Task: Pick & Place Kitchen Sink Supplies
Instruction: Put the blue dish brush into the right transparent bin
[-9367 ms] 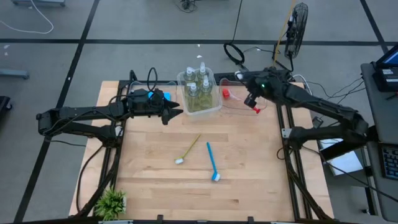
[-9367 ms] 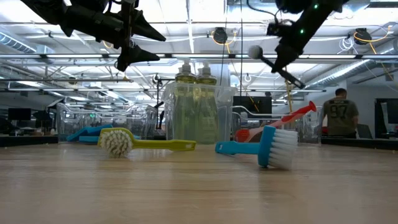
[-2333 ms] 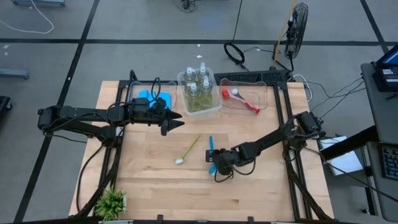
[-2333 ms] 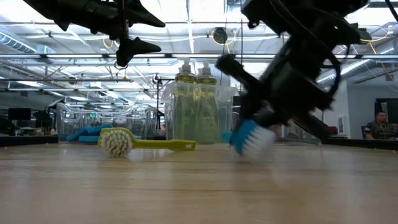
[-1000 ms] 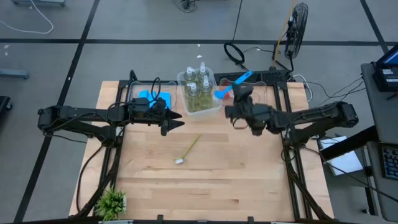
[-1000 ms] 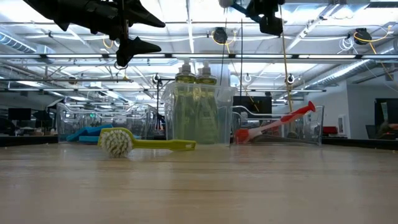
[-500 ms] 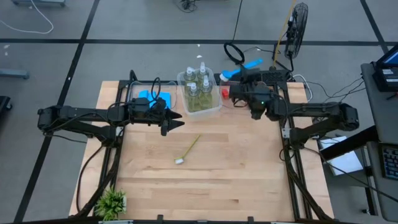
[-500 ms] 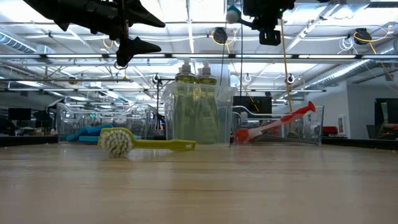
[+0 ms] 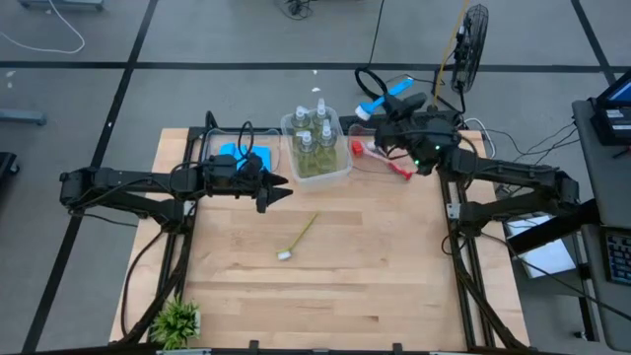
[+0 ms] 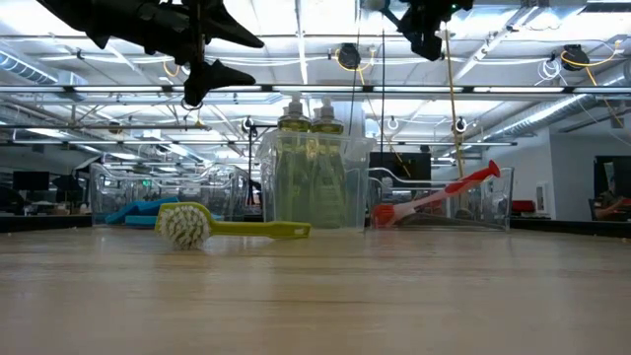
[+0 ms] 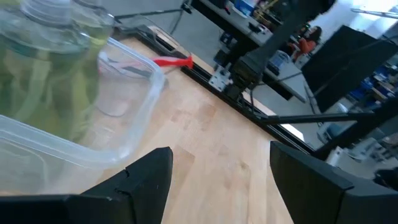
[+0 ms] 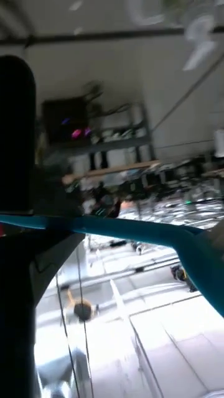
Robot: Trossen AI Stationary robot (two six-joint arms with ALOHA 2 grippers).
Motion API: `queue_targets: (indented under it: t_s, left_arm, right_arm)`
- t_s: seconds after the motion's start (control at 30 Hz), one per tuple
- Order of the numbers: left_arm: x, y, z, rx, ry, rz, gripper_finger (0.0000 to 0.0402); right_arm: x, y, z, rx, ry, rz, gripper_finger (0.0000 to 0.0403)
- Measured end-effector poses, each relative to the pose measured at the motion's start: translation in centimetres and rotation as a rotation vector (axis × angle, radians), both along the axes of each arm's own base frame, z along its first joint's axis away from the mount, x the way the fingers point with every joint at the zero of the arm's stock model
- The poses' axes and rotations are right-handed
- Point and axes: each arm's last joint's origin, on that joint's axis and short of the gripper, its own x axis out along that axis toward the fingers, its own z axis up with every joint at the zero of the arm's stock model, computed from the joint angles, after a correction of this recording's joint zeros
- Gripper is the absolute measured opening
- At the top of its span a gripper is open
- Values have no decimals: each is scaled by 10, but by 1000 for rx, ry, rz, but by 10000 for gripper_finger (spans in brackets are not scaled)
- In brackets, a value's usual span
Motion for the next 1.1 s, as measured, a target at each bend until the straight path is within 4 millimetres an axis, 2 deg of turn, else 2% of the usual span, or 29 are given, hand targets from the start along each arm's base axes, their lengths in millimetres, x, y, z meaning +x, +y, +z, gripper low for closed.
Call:
queue_targets:
  t_s: [0.27, 0.47, 0.77, 0.9, 1.1]
  left_arm:
    - [0, 2, 0, 20, 3, 81, 269]
    - [-1, 4, 0, 33, 6, 135, 269]
    - [-1, 7, 0, 54, 9, 221, 269]
    - [-2, 7, 0, 57, 10, 236, 269]
    - [-2, 7, 0, 80, 15, 232, 269]
  right_arm:
    - [-25, -16, 3, 194, -214, 146, 8]
    - [-36, -27, -2, 409, -356, 273, 8]
    - [-47, -49, -17, 724, -515, 304, 8]
    - [-46, -57, -31, 859, -506, 278, 8]
    - [-40, -62, -53, 981, -401, 188, 8]
